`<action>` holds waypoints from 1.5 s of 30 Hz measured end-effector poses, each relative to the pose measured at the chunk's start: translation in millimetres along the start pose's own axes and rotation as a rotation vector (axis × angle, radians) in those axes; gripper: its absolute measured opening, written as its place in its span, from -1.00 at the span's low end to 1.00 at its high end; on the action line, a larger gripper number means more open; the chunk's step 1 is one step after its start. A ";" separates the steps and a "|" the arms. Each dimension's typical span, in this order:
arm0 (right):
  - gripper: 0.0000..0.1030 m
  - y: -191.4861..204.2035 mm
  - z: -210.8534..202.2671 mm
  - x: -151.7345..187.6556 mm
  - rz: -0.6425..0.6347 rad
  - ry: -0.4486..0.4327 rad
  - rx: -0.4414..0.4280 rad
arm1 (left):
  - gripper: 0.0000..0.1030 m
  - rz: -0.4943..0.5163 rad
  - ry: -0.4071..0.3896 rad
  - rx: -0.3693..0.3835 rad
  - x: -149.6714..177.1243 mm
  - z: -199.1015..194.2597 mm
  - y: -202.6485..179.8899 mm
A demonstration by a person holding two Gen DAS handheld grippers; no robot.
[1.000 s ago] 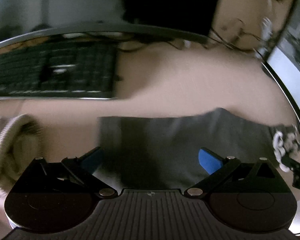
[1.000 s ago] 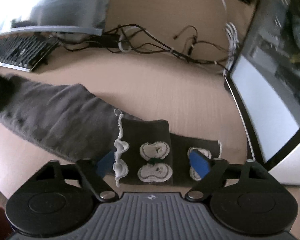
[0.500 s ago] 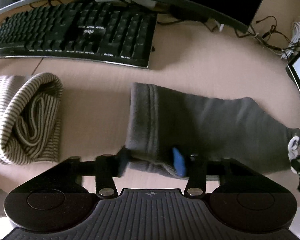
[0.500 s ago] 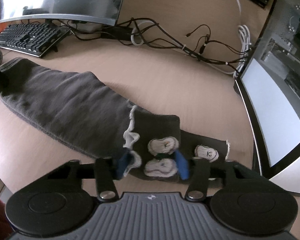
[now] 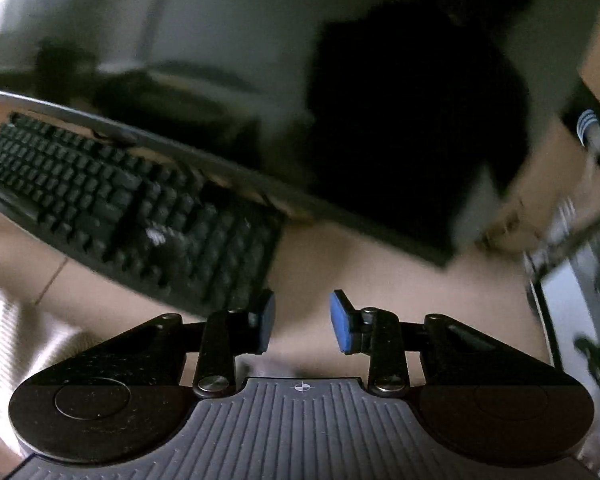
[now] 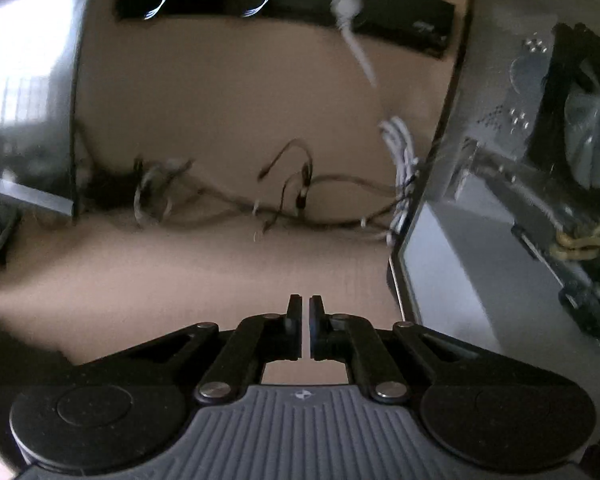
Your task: Fold clothes
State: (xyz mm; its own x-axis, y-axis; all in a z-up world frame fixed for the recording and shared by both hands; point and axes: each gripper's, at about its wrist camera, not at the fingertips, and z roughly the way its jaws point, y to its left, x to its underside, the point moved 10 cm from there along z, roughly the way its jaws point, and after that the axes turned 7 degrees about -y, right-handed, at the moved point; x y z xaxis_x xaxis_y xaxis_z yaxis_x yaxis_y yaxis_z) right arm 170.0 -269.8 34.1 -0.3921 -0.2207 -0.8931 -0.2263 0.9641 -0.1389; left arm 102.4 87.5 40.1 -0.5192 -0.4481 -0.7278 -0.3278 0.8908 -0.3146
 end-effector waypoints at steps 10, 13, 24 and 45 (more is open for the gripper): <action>-0.41 53.7 -75.1 84.8 -0.248 0.130 -0.280 | 0.12 0.124 0.166 0.074 80.9 -15.3 -22.8; -0.23 61.5 -98.3 114.4 -0.339 0.189 -0.343 | 0.39 0.120 0.220 0.114 107.0 -8.0 -31.2; -0.80 77.1 -78.9 121.8 -0.468 0.184 -0.339 | 0.74 0.186 0.231 0.161 121.3 -8.7 -52.4; -0.82 -2.9 3.7 6.5 0.056 0.007 -0.162 | -0.61 0.955 0.159 0.146 197.9 15.0 -159.6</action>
State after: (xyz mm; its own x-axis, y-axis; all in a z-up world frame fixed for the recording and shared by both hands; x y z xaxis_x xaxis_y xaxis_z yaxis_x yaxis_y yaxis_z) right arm 171.4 -273.5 27.1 -0.4137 -0.1689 -0.8946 -0.3443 0.9387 -0.0180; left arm 63.8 -142.2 -62.9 -0.6191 0.4710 -0.6284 0.3812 0.8798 0.2839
